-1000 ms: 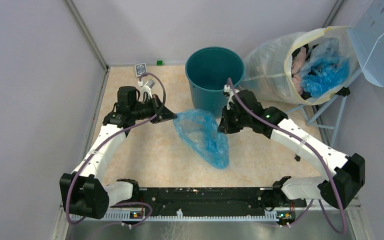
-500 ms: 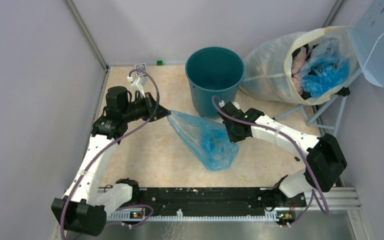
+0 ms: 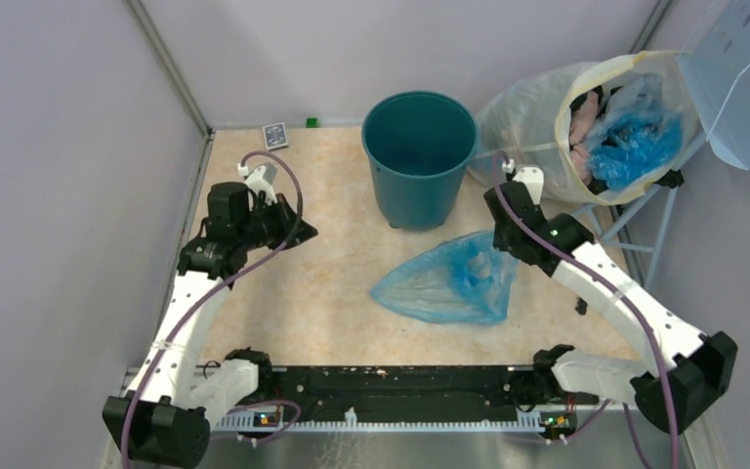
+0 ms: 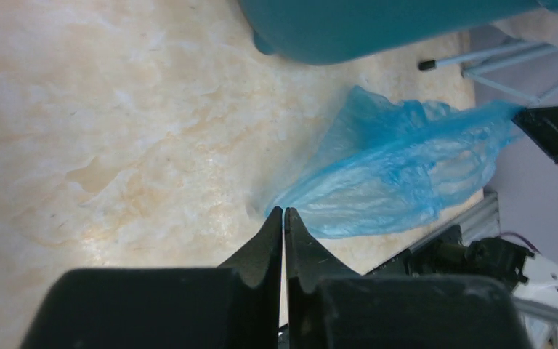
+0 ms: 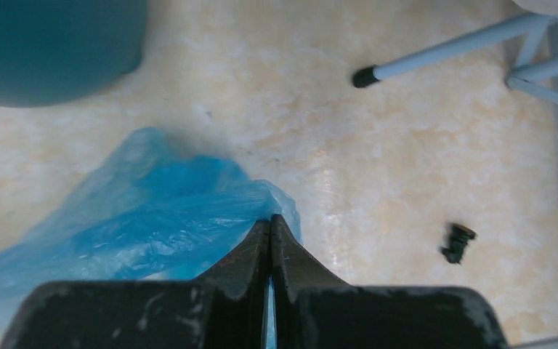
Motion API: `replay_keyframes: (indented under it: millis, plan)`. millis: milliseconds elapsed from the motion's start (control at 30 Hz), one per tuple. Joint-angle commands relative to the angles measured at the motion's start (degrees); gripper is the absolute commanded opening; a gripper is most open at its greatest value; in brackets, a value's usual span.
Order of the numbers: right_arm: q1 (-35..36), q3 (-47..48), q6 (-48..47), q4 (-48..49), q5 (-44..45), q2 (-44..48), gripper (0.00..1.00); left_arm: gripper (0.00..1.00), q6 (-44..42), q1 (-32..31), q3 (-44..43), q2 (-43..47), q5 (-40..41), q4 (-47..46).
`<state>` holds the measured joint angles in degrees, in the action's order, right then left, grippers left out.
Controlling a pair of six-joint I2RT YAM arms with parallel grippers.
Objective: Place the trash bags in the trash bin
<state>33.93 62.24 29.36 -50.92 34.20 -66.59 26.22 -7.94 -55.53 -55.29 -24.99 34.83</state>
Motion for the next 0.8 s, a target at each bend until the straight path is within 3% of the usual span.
replay_keyframes:
  millis: [0,100,200,400,600,767]
  plan:
    - [-0.1,-1.51,-4.69,8.2,-11.57,5.83,0.0,0.12,1.63,-0.27,2.78,-2.84,-12.65,-10.15]
    - [-0.11,-2.53,-7.43,10.33,-18.43,7.51,0.0,0.37,0.52,-3.61,3.12,-5.14,-17.95,-16.08]
    - [-0.1,-3.65,-11.43,12.68,-26.59,8.44,0.0,0.52,-2.93,-8.62,4.18,-6.02,-17.47,-21.56]
    - [-0.11,-4.44,-18.1,18.41,-45.25,11.55,0.0,0.62,-8.88,-14.46,5.81,-7.73,-18.06,-31.34]
    - [-0.1,-2.94,-21.76,19.66,-60.22,10.93,0.0,0.81,-12.5,-16.8,3.77,-9.86,-20.3,-36.69]
    - [-0.1,-0.27,-24.41,16.52,-66.42,7.78,0.0,0.82,-16.98,-20.68,0.61,-15.69,-22.88,-36.69]
